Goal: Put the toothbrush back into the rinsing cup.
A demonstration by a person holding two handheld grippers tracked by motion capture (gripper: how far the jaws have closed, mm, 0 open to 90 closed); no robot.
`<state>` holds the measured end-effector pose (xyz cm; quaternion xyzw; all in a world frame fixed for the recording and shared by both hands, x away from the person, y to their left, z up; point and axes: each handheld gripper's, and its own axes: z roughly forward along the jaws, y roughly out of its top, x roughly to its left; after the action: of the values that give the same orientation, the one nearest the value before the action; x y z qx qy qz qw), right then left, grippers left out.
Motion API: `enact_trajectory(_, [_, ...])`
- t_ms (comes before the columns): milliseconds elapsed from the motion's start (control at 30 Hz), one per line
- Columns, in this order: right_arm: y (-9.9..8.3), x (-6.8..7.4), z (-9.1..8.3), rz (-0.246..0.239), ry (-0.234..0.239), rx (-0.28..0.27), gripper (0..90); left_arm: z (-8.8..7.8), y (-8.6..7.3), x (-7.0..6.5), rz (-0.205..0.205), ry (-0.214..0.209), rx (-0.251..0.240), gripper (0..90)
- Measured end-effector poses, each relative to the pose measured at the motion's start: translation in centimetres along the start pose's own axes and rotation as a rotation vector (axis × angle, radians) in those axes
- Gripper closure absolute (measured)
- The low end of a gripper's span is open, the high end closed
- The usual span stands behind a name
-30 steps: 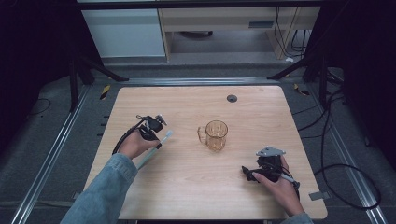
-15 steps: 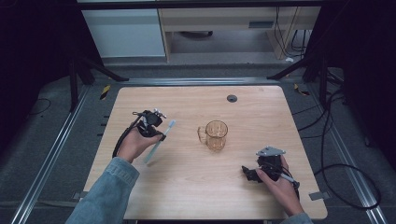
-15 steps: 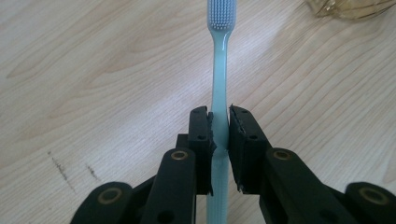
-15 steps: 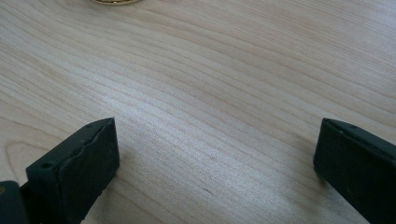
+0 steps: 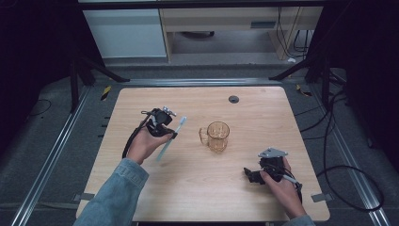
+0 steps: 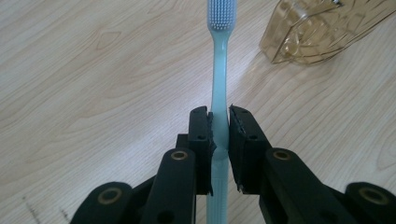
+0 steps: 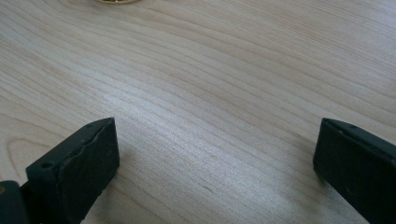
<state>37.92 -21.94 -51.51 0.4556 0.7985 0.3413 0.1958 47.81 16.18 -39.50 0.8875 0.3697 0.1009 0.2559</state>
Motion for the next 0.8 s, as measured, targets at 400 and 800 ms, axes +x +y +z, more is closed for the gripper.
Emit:
enact_trajectory(400, [0.0, -0.1, 0.0, -0.013, 0.01, 0.0, 0.7, -0.2, 1.3, -0.9, 0.002, 0.0, -0.059, 78.9])
enact_trajectory(800, [-0.1, -0.1, 0.0, -0.02, 0.02, -0.001, 0.6, -0.2, 2.1, -1.3, 0.006, -0.001, -0.089, 78.9])
